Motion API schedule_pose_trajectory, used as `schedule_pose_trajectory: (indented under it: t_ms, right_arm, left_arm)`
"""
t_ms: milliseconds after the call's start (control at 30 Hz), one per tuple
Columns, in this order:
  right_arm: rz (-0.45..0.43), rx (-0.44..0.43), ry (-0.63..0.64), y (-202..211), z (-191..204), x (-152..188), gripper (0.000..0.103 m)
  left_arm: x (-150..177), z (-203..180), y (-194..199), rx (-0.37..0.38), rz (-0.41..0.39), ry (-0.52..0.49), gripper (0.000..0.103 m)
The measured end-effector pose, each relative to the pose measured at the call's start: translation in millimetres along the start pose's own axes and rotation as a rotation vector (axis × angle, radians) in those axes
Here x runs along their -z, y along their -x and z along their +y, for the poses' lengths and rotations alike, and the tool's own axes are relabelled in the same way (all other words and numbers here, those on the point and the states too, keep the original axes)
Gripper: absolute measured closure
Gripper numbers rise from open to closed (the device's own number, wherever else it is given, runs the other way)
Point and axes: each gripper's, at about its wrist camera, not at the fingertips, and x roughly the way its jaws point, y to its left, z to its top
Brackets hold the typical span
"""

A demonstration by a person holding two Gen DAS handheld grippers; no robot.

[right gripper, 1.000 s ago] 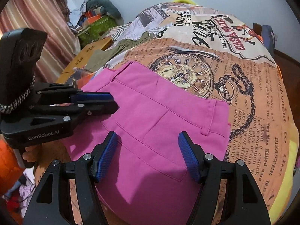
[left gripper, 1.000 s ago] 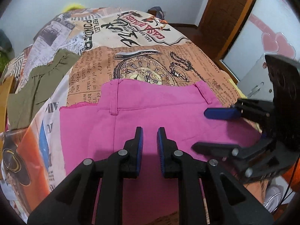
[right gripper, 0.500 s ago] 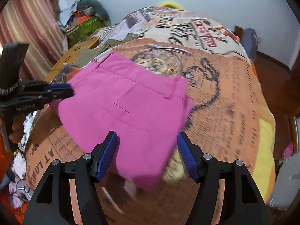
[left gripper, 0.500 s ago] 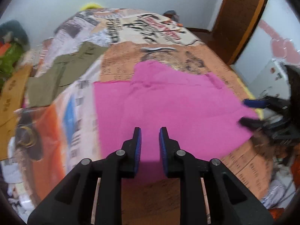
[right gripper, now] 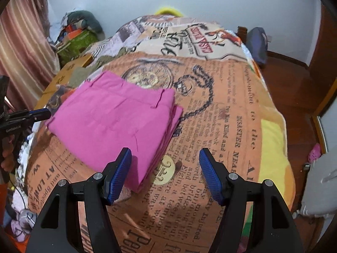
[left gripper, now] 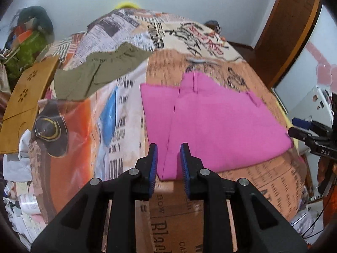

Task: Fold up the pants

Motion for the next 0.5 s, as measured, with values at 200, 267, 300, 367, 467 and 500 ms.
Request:
schedule_pose_trajectory:
  t_ms: [200, 267, 300, 367, 467, 500]
  right_arm:
    - [-0.046, 0.000, -0.009, 9.2, -0.1, -9.8, 0.040]
    - [-0.047, 0.010, -0.002, 7.0, 0.2, -12.6, 0.040]
    - [-0.048, 0.013, -0.001, 5.1, 0.1, -13.3, 0.040]
    - [-0.048, 0.009, -0.012, 1.2, -2.2, -14.0, 0.040]
    - [-0.019, -0.011, -0.050, -11.3, -8.0, -17.0, 0.035]
    - [-0.014, -0.009, -0.058, -13.7, -8.7, -17.1, 0.035]
  left_arm:
    - [-13.0, -4.9, -8.6, -0.008, 0.000, -0.011, 0.080]
    - [-14.6, -6.1, -17.8, -0.006, 0.019, -0.019, 0.079]
    - [-15.4, -6.2, -22.0, -0.005, 0.027, -0.018, 0.078]
    - [-17.4, -5.0, -29.3, -0.013, 0.039, -0.013, 0.053]
    - [-20.4, -0.4, -34.0, -0.021, 0.015, 0.006, 0.036]
    - [-22.6, 1.1, -36.4, -0.014, 0.021, 0.009, 0.036]
